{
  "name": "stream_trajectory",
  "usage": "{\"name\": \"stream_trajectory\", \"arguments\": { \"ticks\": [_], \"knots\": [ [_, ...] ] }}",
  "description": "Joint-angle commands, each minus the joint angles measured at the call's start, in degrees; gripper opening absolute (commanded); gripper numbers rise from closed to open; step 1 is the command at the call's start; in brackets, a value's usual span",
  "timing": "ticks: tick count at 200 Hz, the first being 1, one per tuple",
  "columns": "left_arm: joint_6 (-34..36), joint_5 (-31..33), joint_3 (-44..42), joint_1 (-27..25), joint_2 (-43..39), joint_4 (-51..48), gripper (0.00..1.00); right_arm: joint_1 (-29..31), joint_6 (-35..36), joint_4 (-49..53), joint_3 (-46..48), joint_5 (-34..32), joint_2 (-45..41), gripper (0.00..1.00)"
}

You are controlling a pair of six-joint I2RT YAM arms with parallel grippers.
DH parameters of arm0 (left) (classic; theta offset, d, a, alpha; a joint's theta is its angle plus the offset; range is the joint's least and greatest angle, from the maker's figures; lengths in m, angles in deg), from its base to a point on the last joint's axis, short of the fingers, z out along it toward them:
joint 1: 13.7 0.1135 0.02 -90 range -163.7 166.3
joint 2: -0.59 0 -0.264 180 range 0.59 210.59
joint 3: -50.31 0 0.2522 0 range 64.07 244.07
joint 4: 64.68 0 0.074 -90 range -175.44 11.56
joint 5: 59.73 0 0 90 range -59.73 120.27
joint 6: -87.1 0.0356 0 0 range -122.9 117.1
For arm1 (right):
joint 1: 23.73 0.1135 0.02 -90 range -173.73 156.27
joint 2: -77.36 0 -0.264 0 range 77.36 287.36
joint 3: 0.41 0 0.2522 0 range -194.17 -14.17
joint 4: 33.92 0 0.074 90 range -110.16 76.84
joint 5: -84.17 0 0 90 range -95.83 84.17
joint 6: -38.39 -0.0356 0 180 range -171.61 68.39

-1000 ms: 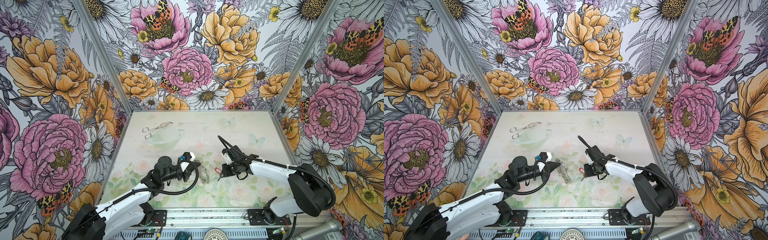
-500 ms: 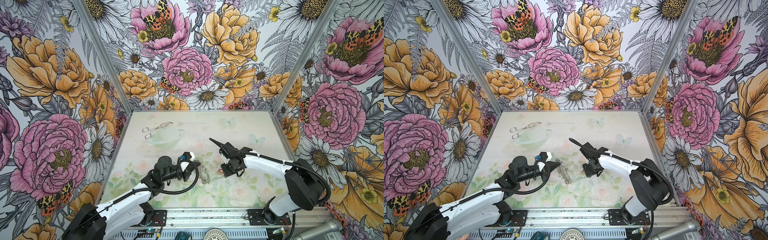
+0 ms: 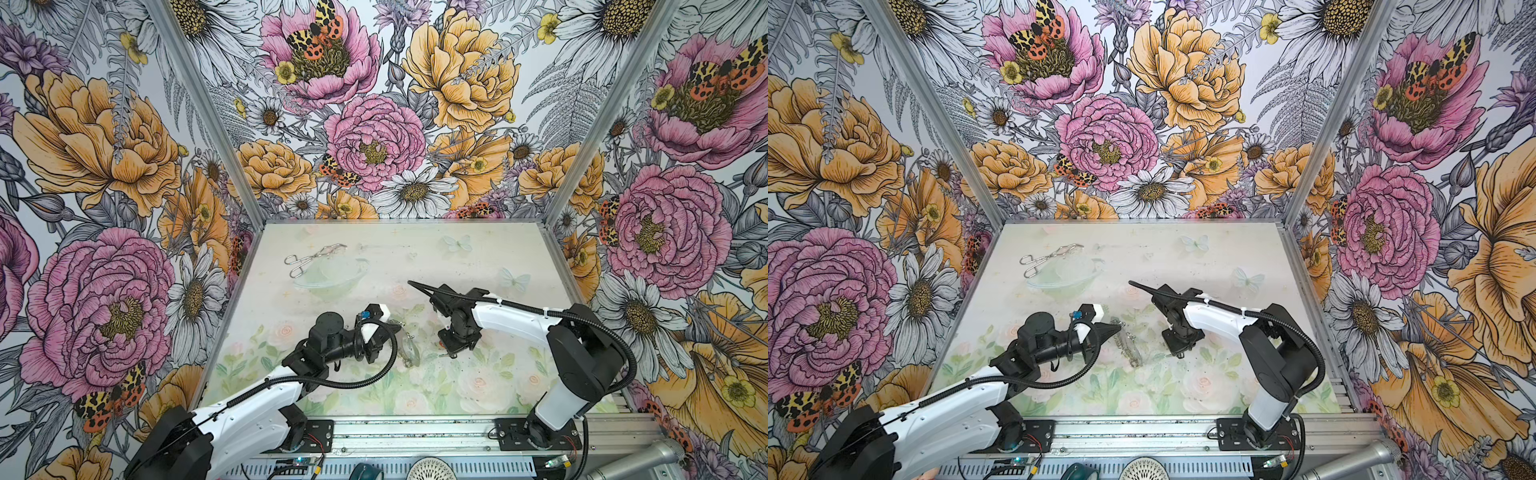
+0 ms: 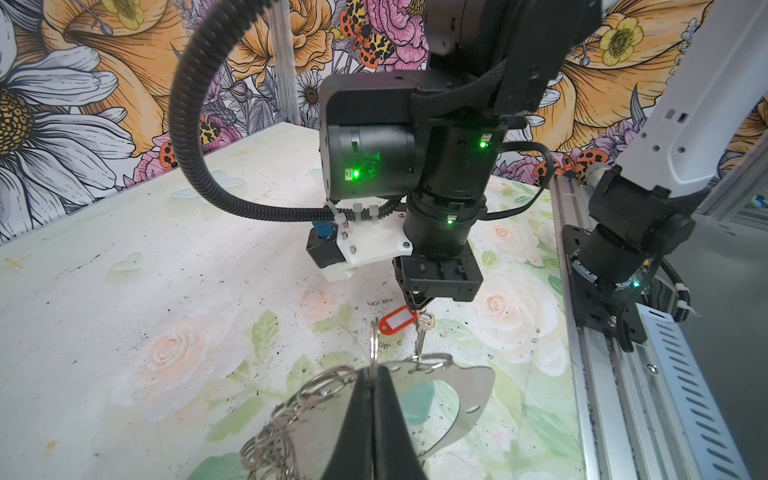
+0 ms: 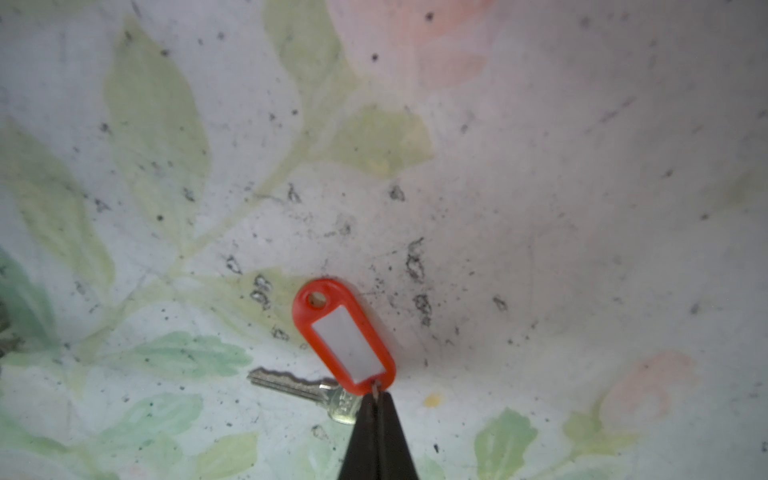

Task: Put the keys on the keyring

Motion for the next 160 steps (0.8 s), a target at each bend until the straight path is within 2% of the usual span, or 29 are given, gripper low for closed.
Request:
{"name": "stream_trajectory", "arguments": {
  "ticks": [1,63,93,131,160],
  "knots": [
    [-0.2,0.7,-0.7,0.6,0.2,3.2,0.00,0.4,1.1,0.9,-2.1,-0.9,1.4,0.04],
    [-0.2,0.7,-0.8,0.6,0.2,3.2,0.00,0.3,0.3,0.6,-2.4,-2.2,-2.1,0.22],
    [-0.1,0.7,-0.8,0.6,0.2,3.4,0.00,-1.1,-2.5,-2.0,1.8,-1.0,-7.8,0.24],
    [-0.1,0.6,-0.9,0.6,0.2,3.5,0.00,-3.1,-9.5,-11.6,10.5,5.0,-14.8,0.26],
    [-0.2,0.5,-0.9,0.6,0.0,3.5,0.00,-3.4,-14.8,-18.2,16.0,4.7,-18.6,0.26]
  ]
}}
